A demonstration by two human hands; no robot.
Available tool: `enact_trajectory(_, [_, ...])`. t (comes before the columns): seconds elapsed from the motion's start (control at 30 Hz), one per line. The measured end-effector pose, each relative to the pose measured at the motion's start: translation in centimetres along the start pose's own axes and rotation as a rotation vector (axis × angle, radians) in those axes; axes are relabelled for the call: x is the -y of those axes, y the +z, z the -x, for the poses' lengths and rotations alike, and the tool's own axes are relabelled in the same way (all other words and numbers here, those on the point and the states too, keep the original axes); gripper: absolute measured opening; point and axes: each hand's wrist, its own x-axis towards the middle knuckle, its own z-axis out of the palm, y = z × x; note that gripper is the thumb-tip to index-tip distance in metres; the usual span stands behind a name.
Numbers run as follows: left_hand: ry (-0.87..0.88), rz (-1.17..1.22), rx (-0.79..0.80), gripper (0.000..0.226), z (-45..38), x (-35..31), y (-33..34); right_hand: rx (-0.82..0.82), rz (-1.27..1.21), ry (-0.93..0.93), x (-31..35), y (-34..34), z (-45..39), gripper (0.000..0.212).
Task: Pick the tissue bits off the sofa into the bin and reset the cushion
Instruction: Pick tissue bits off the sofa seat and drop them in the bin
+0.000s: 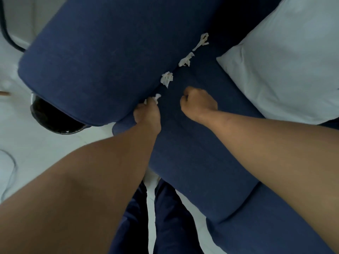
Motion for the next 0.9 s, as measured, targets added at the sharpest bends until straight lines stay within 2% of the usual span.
enact_trajectory(0.07, [0.028,-0.032,0.069,0.019,0.7,1.4,-0.5,-0.012,-0.059,0.056,0.2,0.1,-0.8,0.026])
enact_trajectory(0.17, [0.172,-0.07,-0.002,0.019,1.1,3.3,-1.9,-0.018,-0.133,0.128,0.9,0.2,-2.6,0.021])
enact_trajectory(0.2, [0.147,-0.022,0.013,0.017,1.0,3.7,-2.3,-0.015,-0.147,0.137,1.3,0.4,-3.2,0.022])
enact_trajectory(0.4, [0.106,0.001,0.036,0.017,0.3,4.5,-3.8,0.058,-0.247,0.136,4.5,1.2,-7.2,0.053])
enact_trajectory(0.6, [0.115,-0.025,0.114,0.015,-0.2,4.8,-3.6,0.093,-0.146,0.188,5.8,2.5,-8.9,0.035])
enact_trajectory(0.67, [0.13,-0.044,0.123,0.015,-0.1,4.6,-3.4,0.123,-0.108,0.152,5.3,2.4,-7.9,0.034])
enact_trajectory(0.77, [0.139,-0.078,0.118,0.018,0.5,4.4,-3.4,0.084,-0.122,0.102,4.3,2.3,-5.4,0.025])
enact_trajectory(0.9, [0.146,-0.116,0.131,0.018,1.7,4.4,-3.9,0.068,-0.081,0.107,2.8,1.6,-1.5,0.016])
